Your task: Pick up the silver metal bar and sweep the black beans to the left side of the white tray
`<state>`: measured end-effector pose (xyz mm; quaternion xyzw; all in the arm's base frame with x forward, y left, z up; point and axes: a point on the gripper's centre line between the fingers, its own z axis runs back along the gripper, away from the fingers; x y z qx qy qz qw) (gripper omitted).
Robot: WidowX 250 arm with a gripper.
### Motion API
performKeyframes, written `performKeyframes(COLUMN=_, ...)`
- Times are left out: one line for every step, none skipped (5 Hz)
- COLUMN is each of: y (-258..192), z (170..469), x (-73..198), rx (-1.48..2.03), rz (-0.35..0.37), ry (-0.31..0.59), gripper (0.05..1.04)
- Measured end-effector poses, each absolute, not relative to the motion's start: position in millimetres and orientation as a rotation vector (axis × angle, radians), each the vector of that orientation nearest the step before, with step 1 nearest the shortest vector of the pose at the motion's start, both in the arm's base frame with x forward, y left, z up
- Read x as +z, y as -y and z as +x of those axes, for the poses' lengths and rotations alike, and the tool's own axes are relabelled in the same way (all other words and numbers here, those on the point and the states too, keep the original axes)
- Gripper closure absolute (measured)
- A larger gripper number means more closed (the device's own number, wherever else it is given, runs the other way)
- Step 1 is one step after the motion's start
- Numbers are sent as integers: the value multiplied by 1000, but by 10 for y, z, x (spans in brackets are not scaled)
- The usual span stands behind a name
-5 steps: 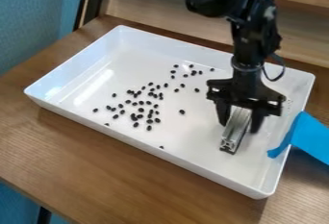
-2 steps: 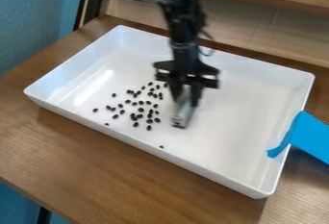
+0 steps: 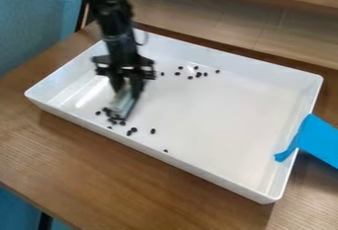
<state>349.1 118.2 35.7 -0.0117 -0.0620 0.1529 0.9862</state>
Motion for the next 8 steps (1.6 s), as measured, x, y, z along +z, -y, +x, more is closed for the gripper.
performKeyframes(y=-1585, z=3222, x=439, rx=351, rz=-54, ry=91, gripper=697)
performKeyframes(y=-1917, z=3093, x=540, rx=354, rz=-74, ry=122, gripper=698)
performKeyframes(y=-2024, z=3051, x=641, rx=323, rz=-119, ry=134, gripper=698)
performKeyframes(y=-1857, z=3063, x=817, rx=338, rz=-169, ry=130, gripper=698)
performKeyframes(y=-1388, z=3319, x=985, rx=331, rz=-155, ry=160, gripper=698)
performKeyframes(y=-841, z=3544, x=1022, rx=314, rz=-128, ry=144, gripper=698)
performKeyframes(y=-339, z=3714, x=944, rx=295, rz=-78, ry=136, gripper=698)
performKeyframes(y=140, z=3801, x=676, rx=291, rz=-21, ry=114, gripper=698)
